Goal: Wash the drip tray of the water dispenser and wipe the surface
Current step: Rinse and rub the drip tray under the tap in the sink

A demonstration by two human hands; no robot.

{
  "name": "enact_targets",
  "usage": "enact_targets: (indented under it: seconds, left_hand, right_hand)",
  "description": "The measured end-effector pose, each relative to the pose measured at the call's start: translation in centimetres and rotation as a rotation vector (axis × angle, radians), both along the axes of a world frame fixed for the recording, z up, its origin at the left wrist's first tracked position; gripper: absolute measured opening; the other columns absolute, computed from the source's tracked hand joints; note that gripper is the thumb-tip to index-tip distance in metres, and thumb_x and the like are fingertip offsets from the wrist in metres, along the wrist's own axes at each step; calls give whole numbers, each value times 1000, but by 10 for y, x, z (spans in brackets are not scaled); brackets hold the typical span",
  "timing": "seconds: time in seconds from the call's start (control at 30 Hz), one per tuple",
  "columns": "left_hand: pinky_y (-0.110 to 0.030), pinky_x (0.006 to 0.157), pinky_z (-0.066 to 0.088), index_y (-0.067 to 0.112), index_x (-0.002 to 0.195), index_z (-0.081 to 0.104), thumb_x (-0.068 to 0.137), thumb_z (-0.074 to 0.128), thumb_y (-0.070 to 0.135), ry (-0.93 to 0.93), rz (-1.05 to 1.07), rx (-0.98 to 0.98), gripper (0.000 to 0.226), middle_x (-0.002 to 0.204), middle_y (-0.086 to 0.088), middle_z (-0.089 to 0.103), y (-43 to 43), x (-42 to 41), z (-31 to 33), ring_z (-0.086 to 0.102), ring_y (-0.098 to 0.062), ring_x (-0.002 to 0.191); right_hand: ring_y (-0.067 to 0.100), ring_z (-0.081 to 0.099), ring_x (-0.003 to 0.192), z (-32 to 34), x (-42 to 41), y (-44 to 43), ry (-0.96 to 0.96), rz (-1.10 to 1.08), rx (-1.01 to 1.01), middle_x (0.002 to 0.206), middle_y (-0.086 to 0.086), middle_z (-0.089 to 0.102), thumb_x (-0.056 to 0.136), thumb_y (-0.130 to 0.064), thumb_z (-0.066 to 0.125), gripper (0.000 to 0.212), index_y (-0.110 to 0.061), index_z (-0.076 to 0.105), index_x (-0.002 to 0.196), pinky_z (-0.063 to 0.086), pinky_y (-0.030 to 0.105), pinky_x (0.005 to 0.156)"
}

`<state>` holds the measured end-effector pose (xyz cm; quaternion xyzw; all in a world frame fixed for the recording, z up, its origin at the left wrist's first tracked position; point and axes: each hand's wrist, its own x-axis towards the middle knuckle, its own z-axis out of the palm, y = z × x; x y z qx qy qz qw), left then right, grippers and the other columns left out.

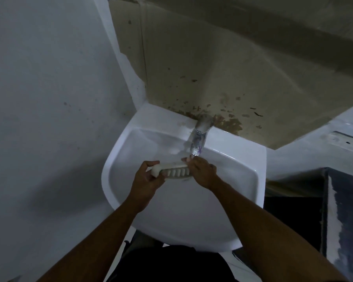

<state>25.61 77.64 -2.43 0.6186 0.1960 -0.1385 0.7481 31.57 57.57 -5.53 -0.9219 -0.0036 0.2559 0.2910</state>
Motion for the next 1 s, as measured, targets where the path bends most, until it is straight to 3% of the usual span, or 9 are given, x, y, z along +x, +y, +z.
enact_targets:
  seconds: [0.07, 0.17, 0.23, 0.3, 0.5, 0.6, 0.7, 0.83, 1.0]
  left_hand:
    - [-43, 86, 56, 13, 105, 54, 84, 65, 2, 45, 54, -43, 26, 110, -12, 63, 0, -2, -4, 64, -26, 102]
    - [-39, 79, 59, 12, 107, 55, 87, 62, 1, 173, 215, -123, 24, 110, -15, 61, 2, 0, -12, 65, -29, 97]
    - [-39, 73, 61, 6, 111, 55, 92, 55, 3, 252, 301, -151, 20, 108, -17, 62, 7, 4, -15, 66, -29, 92]
    - [-38, 66, 62, -2, 113, 55, 95, 51, 4, 308, 355, -199, 19, 107, -19, 63, 12, 7, -15, 66, -30, 90]
    - [-37, 58, 61, -10, 115, 54, 97, 47, 4, 367, 457, -284, 23, 102, -21, 61, 17, 6, -11, 62, -31, 88]
    - [-38, 56, 61, -9, 112, 52, 96, 47, 4, 399, 511, -322, 21, 97, -19, 59, 20, 4, -12, 60, -32, 86]
    - [-40, 53, 60, -11, 108, 50, 97, 46, 5, 424, 508, -345, 20, 98, -21, 57, 20, 3, -14, 59, -34, 86]
    - [-41, 50, 59, -10, 106, 50, 98, 44, 7, 438, 517, -369, 19, 100, -22, 56, 18, 1, -18, 58, -35, 87]
    - [-41, 57, 61, -7, 120, 47, 99, 43, 8, 408, 504, -315, 26, 113, -21, 53, 27, -2, -26, 57, -34, 94]
  right_hand:
    - [20, 46, 134, -6, 4, 2, 97, -176, 86, 138, -2, 56, 85, -69, 38, 58, -32, 61, 123, 34, 41, 111]
    - [30, 45, 133, -10, 5, 4, 161, -169, 104, 144, 6, 48, 81, -68, 55, 63, -29, 57, 130, 34, 41, 113]
    - [26, 56, 119, -2, 7, 4, 134, -132, 103, 134, 5, 54, 75, -67, 64, 70, -23, 57, 129, 45, 32, 101]
    - [17, 63, 93, 2, 11, 5, 79, -214, 202, 110, 5, 64, 77, -53, 73, 59, -10, 64, 117, 48, 20, 79]
    - [22, 62, 93, 9, 24, 17, 179, -451, 483, 98, 6, 67, 87, -19, 69, 18, -11, 67, 104, 46, 33, 85]
    - [22, 59, 93, 8, 28, 17, 261, -462, 656, 95, 2, 64, 87, -5, 64, 19, -22, 65, 97, 46, 35, 81]
    - [24, 64, 87, 4, 31, 20, 145, -496, 411, 97, 10, 68, 86, -14, 63, 18, -8, 69, 102, 50, 31, 74]
    - [34, 67, 97, -6, 29, 25, -7, -528, 228, 101, 18, 72, 81, -17, 61, 25, -3, 71, 98, 55, 39, 85]
    - [24, 62, 86, 0, 25, 22, 210, -469, 594, 95, 10, 68, 87, -25, 60, 17, -14, 68, 98, 49, 36, 72]
